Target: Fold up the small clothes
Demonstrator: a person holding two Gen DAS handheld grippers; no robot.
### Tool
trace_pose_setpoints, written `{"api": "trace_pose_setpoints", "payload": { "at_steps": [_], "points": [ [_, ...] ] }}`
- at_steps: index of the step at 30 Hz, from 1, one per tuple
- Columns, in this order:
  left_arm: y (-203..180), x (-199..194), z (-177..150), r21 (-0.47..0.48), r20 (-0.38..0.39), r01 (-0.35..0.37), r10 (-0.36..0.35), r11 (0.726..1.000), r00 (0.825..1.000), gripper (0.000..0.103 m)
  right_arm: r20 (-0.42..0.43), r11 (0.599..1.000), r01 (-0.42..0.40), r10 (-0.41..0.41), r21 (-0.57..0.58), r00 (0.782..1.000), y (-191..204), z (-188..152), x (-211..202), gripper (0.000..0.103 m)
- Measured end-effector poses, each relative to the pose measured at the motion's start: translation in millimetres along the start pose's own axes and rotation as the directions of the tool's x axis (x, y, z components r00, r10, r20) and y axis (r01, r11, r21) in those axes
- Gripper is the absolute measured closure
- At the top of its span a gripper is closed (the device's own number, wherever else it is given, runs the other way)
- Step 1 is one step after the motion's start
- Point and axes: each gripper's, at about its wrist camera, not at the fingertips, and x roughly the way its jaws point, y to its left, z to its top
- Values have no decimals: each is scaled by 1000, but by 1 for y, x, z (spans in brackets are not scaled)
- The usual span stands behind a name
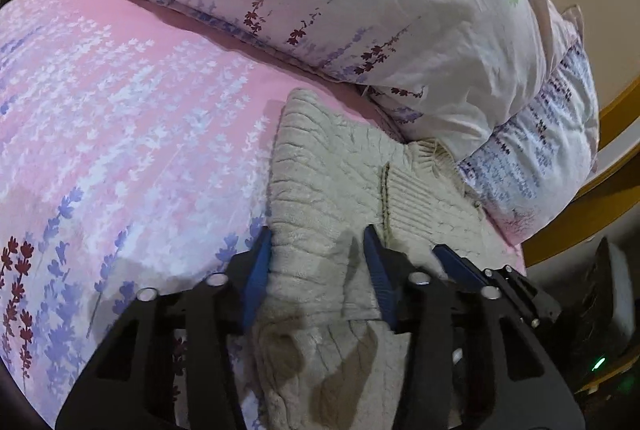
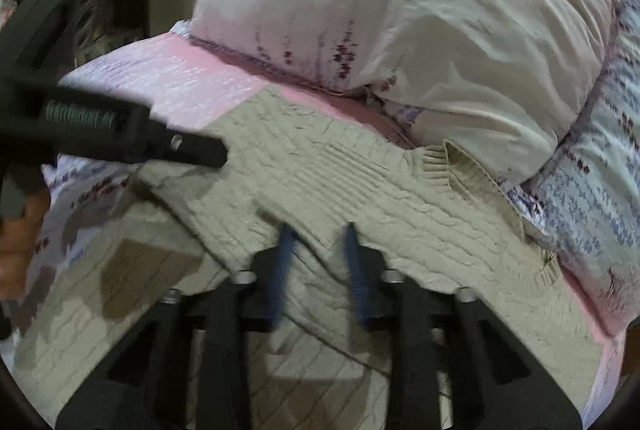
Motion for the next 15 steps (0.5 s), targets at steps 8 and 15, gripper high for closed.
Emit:
{"api": "trace_pose_setpoints", "payload": {
  "at_steps": [8,15],
  "points": [
    [12,1,0,-38,5,4,-4,999,1000,85,206,877,-14,-97,479,974,-111,-33,-75,98],
    [9,1,1,-24,0,-11,11,1000,1000,85,101,525,-50,-68,850,993,-217,-144,-88,96]
  ]
}}
